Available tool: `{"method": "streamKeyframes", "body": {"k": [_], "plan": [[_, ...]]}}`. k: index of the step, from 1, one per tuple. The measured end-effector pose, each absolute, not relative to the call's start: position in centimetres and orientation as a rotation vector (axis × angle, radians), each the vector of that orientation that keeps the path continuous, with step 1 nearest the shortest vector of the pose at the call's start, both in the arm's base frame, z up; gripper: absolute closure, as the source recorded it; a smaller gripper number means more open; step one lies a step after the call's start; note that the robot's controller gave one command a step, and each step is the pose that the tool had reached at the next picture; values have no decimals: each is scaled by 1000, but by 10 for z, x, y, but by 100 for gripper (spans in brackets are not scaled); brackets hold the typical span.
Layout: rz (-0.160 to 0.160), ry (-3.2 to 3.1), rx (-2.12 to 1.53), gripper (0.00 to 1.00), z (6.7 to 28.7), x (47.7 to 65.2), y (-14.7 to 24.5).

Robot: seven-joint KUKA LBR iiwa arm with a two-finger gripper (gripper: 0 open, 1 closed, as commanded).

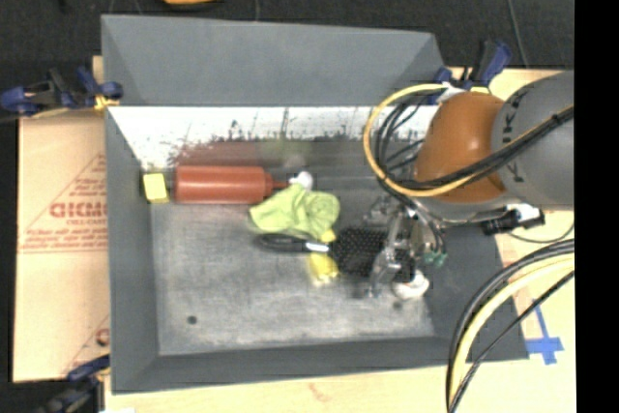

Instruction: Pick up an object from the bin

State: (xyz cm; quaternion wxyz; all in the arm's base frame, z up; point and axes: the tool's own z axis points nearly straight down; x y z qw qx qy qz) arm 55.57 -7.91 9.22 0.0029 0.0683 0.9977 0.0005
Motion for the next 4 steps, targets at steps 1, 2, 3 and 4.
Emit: {"method": "streamKeyframes", "body": {"k": [1,2,3,4], "plan": [[-1,3104,365,0,81,554,-80],[6,3106,548,0,79,571,-87],[-1,3031,786,0,74,582,-98],[3,3007,880,100,73,585,-114]]}}
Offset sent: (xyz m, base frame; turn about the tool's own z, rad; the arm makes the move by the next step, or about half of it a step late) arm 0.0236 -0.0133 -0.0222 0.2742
